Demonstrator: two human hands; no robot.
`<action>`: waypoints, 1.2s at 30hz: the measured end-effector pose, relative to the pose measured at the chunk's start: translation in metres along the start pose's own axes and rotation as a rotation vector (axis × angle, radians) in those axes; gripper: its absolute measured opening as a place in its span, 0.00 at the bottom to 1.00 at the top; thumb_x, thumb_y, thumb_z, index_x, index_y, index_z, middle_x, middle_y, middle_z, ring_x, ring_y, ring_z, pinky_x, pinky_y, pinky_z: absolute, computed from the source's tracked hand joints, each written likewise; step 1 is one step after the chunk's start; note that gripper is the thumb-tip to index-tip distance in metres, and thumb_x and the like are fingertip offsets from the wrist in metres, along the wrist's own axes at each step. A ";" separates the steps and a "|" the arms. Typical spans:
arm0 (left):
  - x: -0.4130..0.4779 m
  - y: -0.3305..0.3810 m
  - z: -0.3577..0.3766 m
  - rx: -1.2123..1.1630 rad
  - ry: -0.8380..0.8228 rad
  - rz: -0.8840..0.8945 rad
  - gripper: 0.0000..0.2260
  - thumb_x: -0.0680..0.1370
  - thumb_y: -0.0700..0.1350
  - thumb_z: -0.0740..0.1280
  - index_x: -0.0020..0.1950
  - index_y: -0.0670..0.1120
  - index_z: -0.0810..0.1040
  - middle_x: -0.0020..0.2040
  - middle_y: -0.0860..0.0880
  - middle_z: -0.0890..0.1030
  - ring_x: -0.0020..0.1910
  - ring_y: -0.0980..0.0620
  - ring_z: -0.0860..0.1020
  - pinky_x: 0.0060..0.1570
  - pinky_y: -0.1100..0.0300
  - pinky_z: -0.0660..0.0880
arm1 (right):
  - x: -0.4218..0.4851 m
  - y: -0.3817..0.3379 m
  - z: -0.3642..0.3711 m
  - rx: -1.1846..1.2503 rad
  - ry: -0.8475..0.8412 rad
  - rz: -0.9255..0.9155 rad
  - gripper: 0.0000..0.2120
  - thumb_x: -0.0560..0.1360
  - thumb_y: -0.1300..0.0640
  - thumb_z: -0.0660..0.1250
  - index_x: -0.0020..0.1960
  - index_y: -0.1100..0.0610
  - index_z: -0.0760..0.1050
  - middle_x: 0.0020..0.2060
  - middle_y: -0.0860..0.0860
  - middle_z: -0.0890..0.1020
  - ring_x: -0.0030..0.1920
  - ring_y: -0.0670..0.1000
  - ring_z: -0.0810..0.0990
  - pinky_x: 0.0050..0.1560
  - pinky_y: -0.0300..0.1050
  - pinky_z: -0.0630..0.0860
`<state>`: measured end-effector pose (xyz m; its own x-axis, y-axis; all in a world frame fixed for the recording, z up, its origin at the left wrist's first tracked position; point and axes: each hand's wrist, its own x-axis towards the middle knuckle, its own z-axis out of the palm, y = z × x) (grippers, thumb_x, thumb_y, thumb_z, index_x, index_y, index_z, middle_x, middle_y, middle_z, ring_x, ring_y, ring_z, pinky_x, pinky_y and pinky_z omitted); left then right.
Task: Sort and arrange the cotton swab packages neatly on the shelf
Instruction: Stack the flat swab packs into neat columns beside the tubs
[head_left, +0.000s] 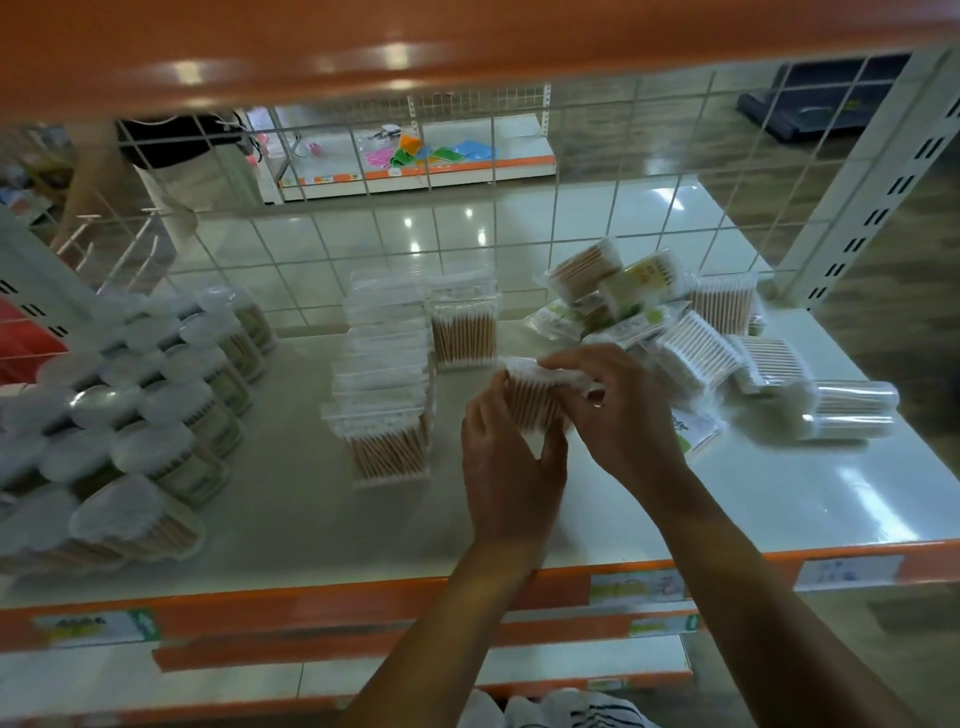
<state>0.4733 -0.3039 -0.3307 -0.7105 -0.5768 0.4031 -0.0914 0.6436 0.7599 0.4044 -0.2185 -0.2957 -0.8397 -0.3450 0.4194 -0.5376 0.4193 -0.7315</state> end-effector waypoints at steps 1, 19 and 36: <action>0.000 -0.001 0.000 0.019 -0.009 -0.009 0.28 0.71 0.43 0.73 0.68 0.41 0.68 0.60 0.45 0.75 0.59 0.48 0.74 0.58 0.64 0.68 | 0.004 -0.001 0.003 -0.016 -0.003 -0.004 0.12 0.70 0.65 0.71 0.52 0.54 0.82 0.47 0.46 0.78 0.49 0.42 0.75 0.50 0.46 0.78; 0.007 -0.020 -0.004 0.305 -0.373 -0.049 0.34 0.77 0.49 0.63 0.77 0.42 0.50 0.77 0.45 0.55 0.76 0.48 0.51 0.74 0.56 0.50 | 0.064 -0.007 0.067 -0.162 -0.207 -0.048 0.10 0.73 0.64 0.66 0.54 0.57 0.79 0.55 0.54 0.80 0.54 0.52 0.78 0.49 0.36 0.67; 0.021 -0.029 0.000 0.412 -0.369 0.023 0.31 0.74 0.49 0.67 0.73 0.43 0.60 0.74 0.40 0.60 0.74 0.43 0.57 0.70 0.51 0.58 | 0.066 0.001 0.076 -0.188 -0.103 -0.028 0.10 0.75 0.63 0.65 0.55 0.58 0.77 0.55 0.57 0.74 0.55 0.54 0.73 0.50 0.39 0.68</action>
<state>0.4612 -0.3343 -0.3446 -0.9063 -0.3931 0.1552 -0.2855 0.8403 0.4609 0.3543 -0.3046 -0.3099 -0.8171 -0.4387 0.3741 -0.5737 0.5543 -0.6030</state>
